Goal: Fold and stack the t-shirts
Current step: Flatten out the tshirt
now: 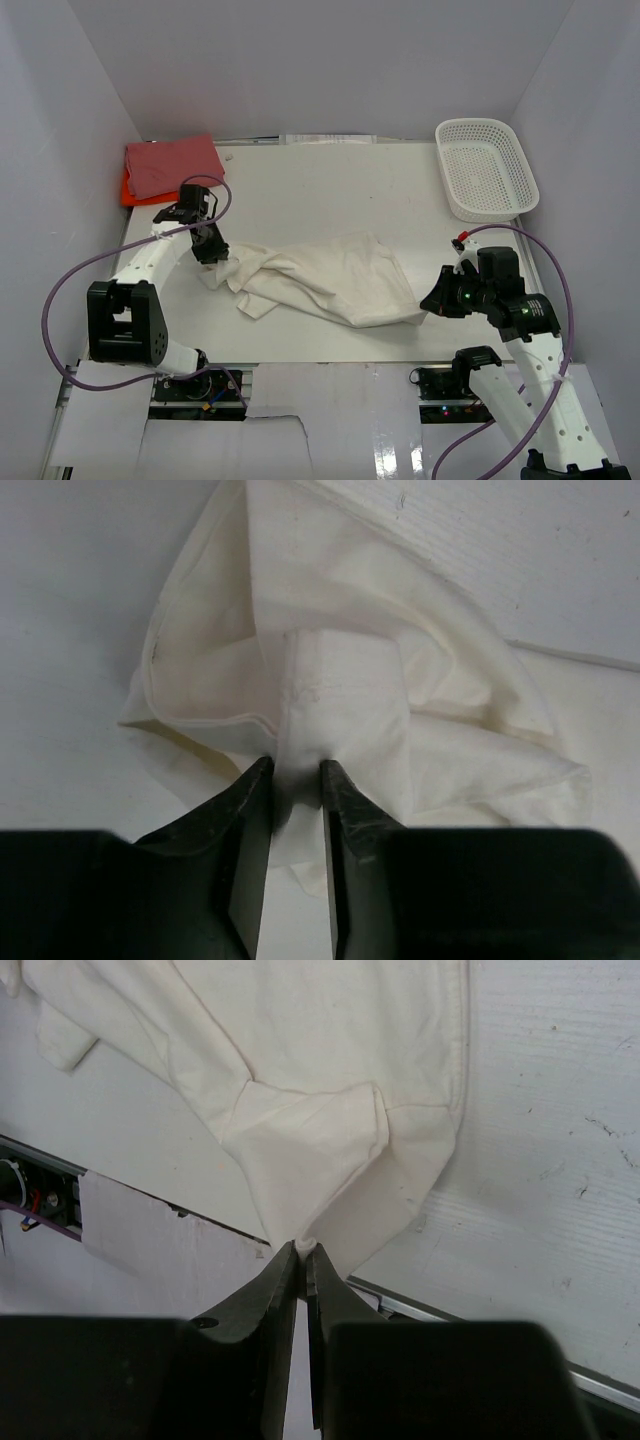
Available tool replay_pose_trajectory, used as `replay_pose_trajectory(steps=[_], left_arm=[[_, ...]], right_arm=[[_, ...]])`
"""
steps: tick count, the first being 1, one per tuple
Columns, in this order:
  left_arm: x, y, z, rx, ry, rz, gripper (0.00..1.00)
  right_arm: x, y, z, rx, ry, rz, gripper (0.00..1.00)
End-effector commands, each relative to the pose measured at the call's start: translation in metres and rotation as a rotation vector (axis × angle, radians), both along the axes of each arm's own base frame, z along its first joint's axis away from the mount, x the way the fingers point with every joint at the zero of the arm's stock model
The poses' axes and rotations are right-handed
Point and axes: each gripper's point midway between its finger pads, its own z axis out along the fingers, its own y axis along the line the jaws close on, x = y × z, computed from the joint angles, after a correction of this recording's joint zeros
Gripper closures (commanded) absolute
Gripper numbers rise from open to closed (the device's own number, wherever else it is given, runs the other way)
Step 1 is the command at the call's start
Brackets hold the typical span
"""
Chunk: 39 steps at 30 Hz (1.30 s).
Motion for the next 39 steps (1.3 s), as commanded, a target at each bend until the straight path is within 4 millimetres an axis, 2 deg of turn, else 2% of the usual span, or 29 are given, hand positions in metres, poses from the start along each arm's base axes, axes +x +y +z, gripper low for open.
replay_pose_trajectory(steps=[1,6,7,9,11,13,14,16,17,19,20,21,23,24,26,27,28,29,30,32,33,34,35,36,37,38,39], left_arm=[[0.021,0.007,0.026,0.024,-0.107,0.040,0.67],[0.032,0.015,0.071,0.046,-0.262,0.092,0.69],[0.035,0.019,0.088,0.060,-0.316,0.105,0.69],[0.038,0.021,0.105,0.074,-0.360,0.101,0.70],[0.045,0.022,0.124,0.075,-0.406,0.105,0.84],[0.052,0.020,0.127,0.061,-0.401,0.112,1.00],[0.058,0.017,0.137,0.044,-0.423,0.116,1.00],[0.066,0.016,0.145,0.029,-0.438,0.139,1.00],[0.072,0.018,0.146,0.033,-0.440,0.154,1.00],[0.083,0.026,0.169,0.053,-0.496,0.208,1.00],[0.090,0.031,0.183,0.057,-0.525,0.234,1.00],[0.092,0.042,0.189,0.065,-0.539,0.273,1.00],[0.093,0.050,0.204,0.038,-0.576,0.313,1.00],[0.091,0.070,0.211,0.035,-0.592,0.368,1.00],[0.084,0.082,0.213,0.020,-0.601,0.419,1.00],[0.074,0.090,0.209,0.026,-0.601,0.450,1.00],[0.068,0.091,0.205,0.028,-0.599,0.462,1.00],[0.063,0.094,0.201,0.034,-0.602,0.477,1.00],[0.042,0.104,0.182,0.080,-0.574,0.519,1.00],[0.034,0.111,0.174,0.097,-0.555,0.544,1.00],[0.021,0.116,0.159,0.121,-0.526,0.568,0.95],[0.013,0.119,0.150,0.129,-0.494,0.585,0.90],[0.005,0.124,0.144,0.127,-0.479,0.611,0.81],[0.001,0.126,0.136,0.121,-0.458,0.612,0.80],[-0.005,0.119,0.118,0.084,-0.407,0.591,0.80],[-0.009,0.121,0.109,0.056,-0.382,0.604,0.80],[-0.010,0.118,0.100,0.019,-0.357,0.591,0.81]], right_arm=[[0.008,0.005,0.018,0.023,-0.079,0.023,0.88],[0.012,0.006,0.014,0.025,-0.078,0.023,0.89],[0.013,0.006,0.013,0.024,-0.076,0.022,0.89],[0.019,0.006,0.013,0.020,-0.080,0.018,0.89],[0.027,0.006,0.018,0.011,-0.094,0.012,0.89],[0.044,0.005,0.024,-0.002,-0.111,-0.004,0.90],[0.052,0.006,0.036,0.002,-0.139,-0.008,0.90],[0.075,0.010,0.047,0.007,-0.169,-0.022,0.92],[0.088,0.007,0.066,-0.003,-0.215,-0.051,0.92],[0.116,0.001,0.076,-0.040,-0.226,-0.118,0.92],[0.131,-0.004,0.105,-0.045,-0.288,-0.158,0.92],[0.146,-0.009,0.108,-0.067,-0.278,-0.196,0.92],[0.166,-0.025,0.133,-0.070,-0.314,-0.266,0.92],[0.178,-0.029,0.162,-0.052,-0.371,-0.286,0.92],[0.184,-0.040,0.189,-0.049,-0.418,-0.322,0.92],[0.182,-0.043,0.216,-0.046,-0.478,-0.331,0.92],[0.178,-0.046,0.225,-0.054,-0.498,-0.346,0.92],[0.166,-0.047,0.233,-0.051,-0.515,-0.348,0.92],[0.149,-0.039,0.232,-0.025,-0.513,-0.295,0.92],[0.131,-0.037,0.228,-0.025,-0.500,-0.269,0.92],[0.120,-0.028,0.206,-0.006,-0.440,-0.219,0.92],[0.101,-0.024,0.199,0.009,-0.439,-0.177,0.92],[0.089,-0.018,0.181,0.028,-0.393,-0.143,0.92],[0.074,-0.005,0.138,0.070,-0.272,-0.078,0.92],[0.055,0.001,0.123,0.104,-0.254,-0.040,0.92],[0.043,0.007,0.105,0.136,-0.213,-0.015,0.92],[0.028,0.011,0.066,0.150,-0.108,0.001,0.92]])
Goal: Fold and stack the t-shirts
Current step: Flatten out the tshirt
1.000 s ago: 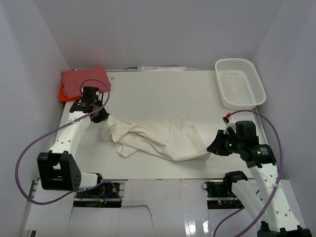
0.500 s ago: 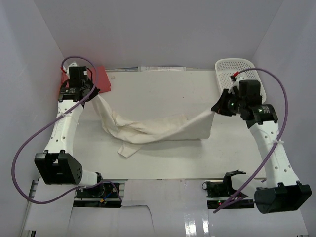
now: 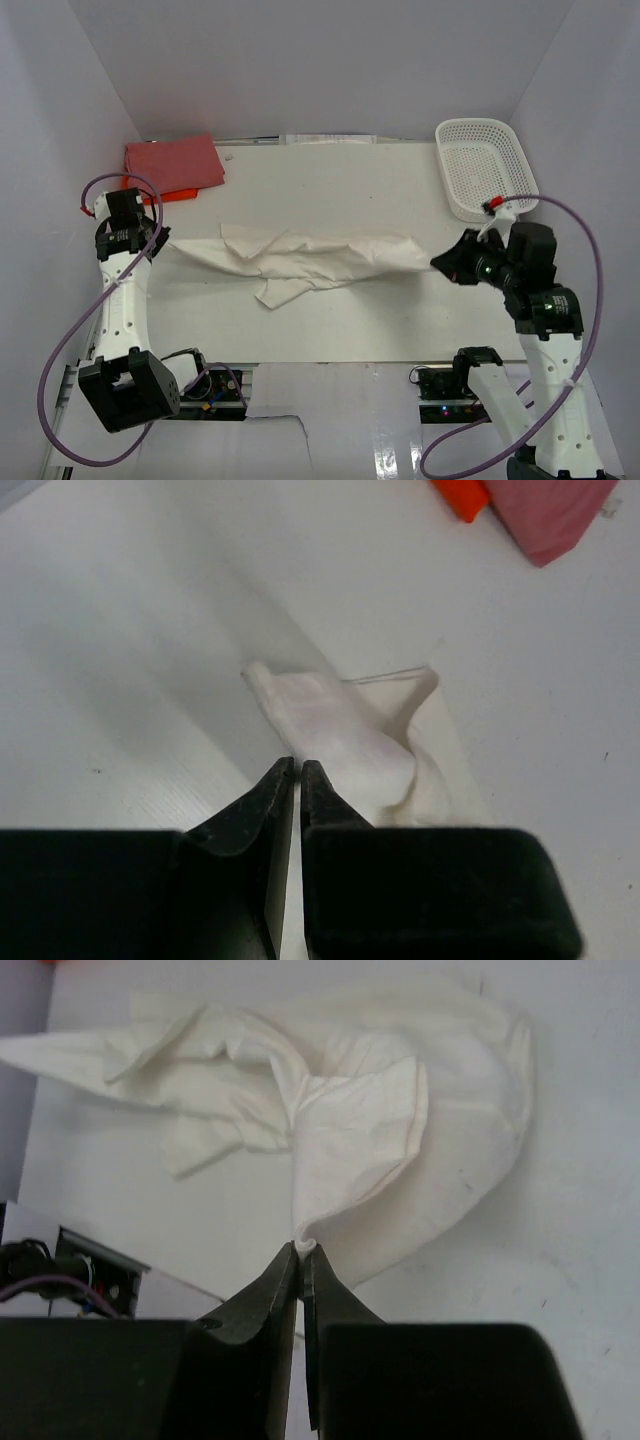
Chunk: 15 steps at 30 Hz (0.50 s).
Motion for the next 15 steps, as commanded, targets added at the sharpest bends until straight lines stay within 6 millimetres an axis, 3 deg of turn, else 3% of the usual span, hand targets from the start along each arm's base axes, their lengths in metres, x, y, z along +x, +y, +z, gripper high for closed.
replay_pose_trajectory(steps=[1,2,3,4,6,9,13,15], left_arm=[[-0.012,-0.015,-0.035,-0.157,0.054,-0.055,0.82],[-0.015,-0.015,-0.043,-0.191,0.067,-0.058,0.80],[-0.014,-0.023,-0.049,-0.231,0.077,-0.098,0.69],[-0.013,-0.031,-0.059,-0.274,0.102,-0.135,0.34],[-0.011,-0.032,-0.067,-0.282,0.134,-0.157,0.10],[-0.005,-0.034,-0.067,-0.282,0.149,-0.204,0.02],[0.003,-0.057,-0.030,-0.180,0.002,-0.449,0.03],[-0.002,-0.081,-0.016,-0.046,-0.001,-0.524,0.05]], right_arm=[[-0.056,0.021,-0.090,0.069,0.274,0.147,0.92],[-0.062,0.019,-0.100,0.060,0.287,0.138,0.92],[-0.070,0.013,-0.111,0.029,0.319,0.118,0.92],[-0.075,0.011,-0.115,0.016,0.320,0.114,0.92],[-0.080,0.011,-0.115,0.010,0.324,0.122,0.92],[-0.075,0.010,-0.104,0.004,0.290,0.126,0.92],[-0.064,0.012,-0.100,-0.001,0.278,0.139,0.92],[-0.061,0.013,-0.102,0.001,0.278,0.144,0.92]])
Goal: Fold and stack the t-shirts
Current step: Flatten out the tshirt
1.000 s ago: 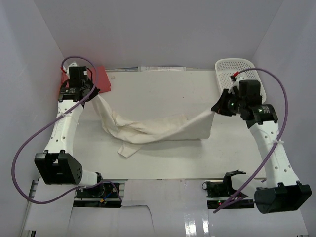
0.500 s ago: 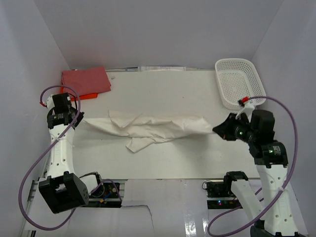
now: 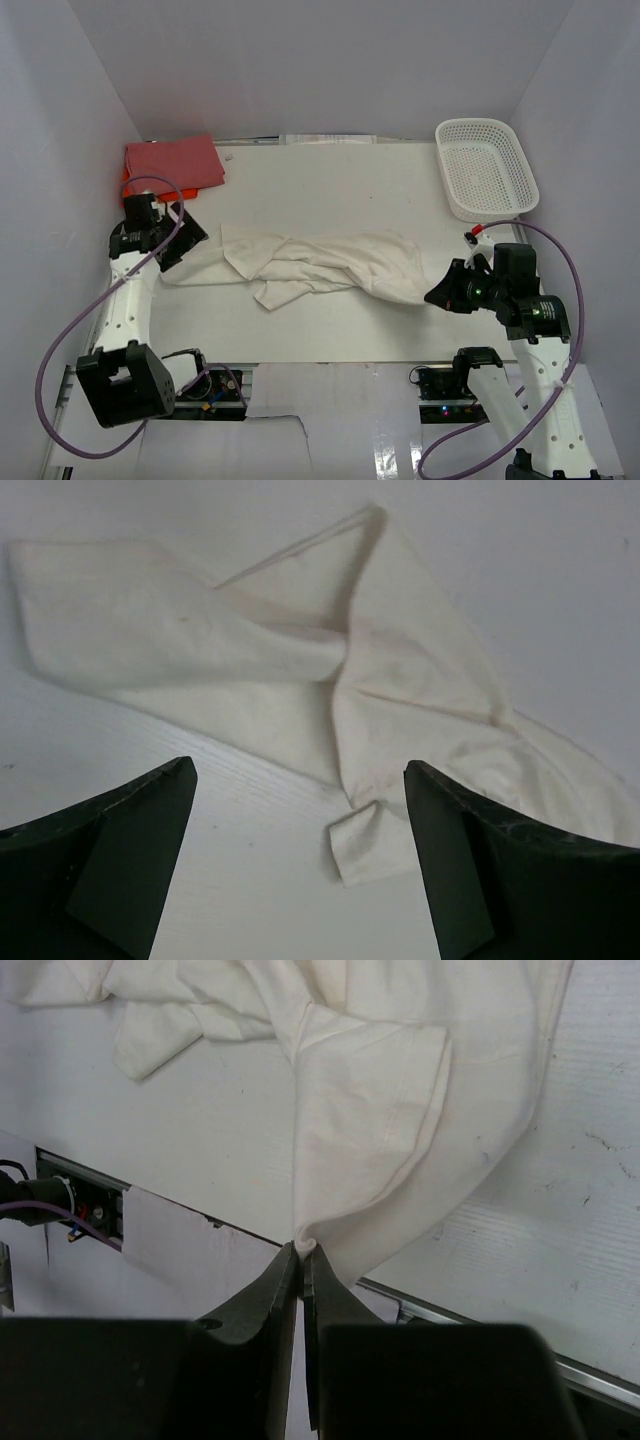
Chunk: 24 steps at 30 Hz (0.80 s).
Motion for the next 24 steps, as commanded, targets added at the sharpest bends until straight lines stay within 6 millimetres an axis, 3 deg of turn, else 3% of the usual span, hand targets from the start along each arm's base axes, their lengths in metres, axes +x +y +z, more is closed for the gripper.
replay_pose_trajectory(steps=[1,5,9,12,16,24], left_arm=[[0.004,-0.039,0.048,0.170,-0.170,-0.219,0.05],[-0.006,-0.063,0.035,0.227,-0.125,-0.338,0.05],[-0.012,-0.092,0.003,0.192,0.002,-0.458,0.09],[-0.013,-0.092,-0.010,0.248,0.079,-0.434,0.11],[-0.017,-0.101,-0.043,0.215,0.198,-0.466,0.17],[-0.012,-0.117,-0.065,0.161,0.236,-0.465,0.18]], right_arm=[[0.014,0.005,0.014,0.015,-0.068,0.038,0.92],[0.019,0.008,0.015,0.028,-0.075,0.045,0.92],[0.022,0.007,0.013,0.021,-0.073,0.040,0.92],[0.023,0.007,0.013,0.023,-0.074,0.038,0.92],[0.023,0.008,0.013,0.029,-0.076,0.036,0.92],[0.022,0.008,0.012,0.031,-0.080,0.040,0.92]])
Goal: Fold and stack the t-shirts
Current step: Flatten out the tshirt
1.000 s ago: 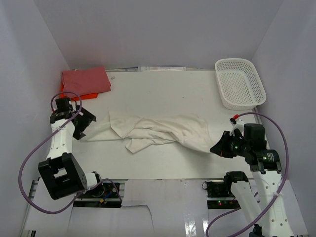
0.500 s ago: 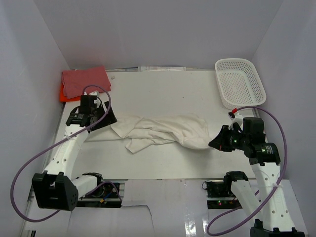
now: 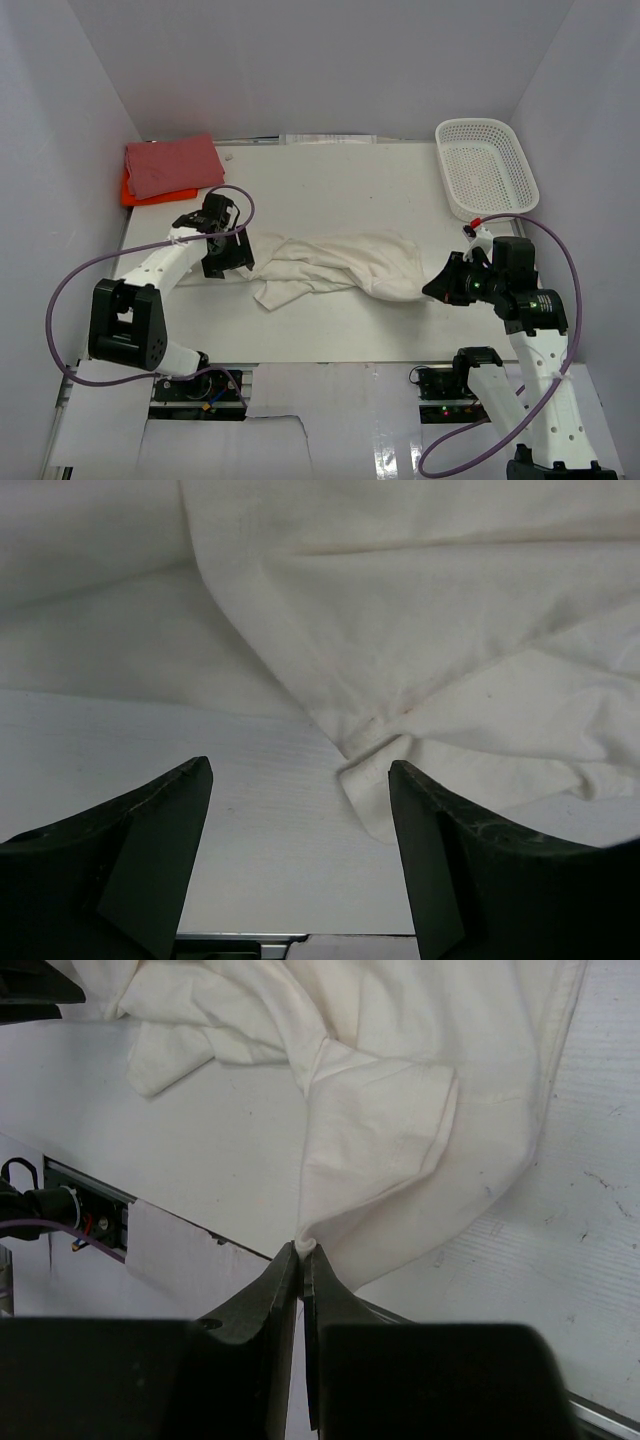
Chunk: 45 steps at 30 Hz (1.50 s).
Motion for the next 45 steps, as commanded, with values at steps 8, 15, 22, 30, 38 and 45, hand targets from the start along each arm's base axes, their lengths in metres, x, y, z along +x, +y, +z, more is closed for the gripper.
replay_pose_trajectory(steps=[8,15,22,30,38,45], left_arm=[[0.013,-0.025,-0.007,-0.087,-0.006,-0.017,0.25],[0.015,-0.027,-0.013,-0.083,0.012,-0.013,0.37],[0.017,-0.030,-0.017,-0.076,0.024,-0.017,0.44],[0.016,-0.028,-0.024,-0.057,0.042,-0.013,0.59],[0.019,-0.028,-0.011,-0.066,0.000,-0.007,0.70],[0.016,-0.028,-0.017,-0.060,0.027,-0.006,0.68]], right_arm=[[0.003,0.005,0.009,0.021,-0.058,0.031,0.92],[0.002,0.005,0.008,0.022,-0.064,0.035,0.92],[0.001,0.006,0.008,0.026,-0.065,0.039,0.91],[0.000,0.007,0.010,0.030,-0.071,0.042,0.91],[0.000,0.007,0.006,0.031,-0.067,0.043,0.91],[0.000,0.007,0.007,0.033,-0.070,0.048,0.91]])
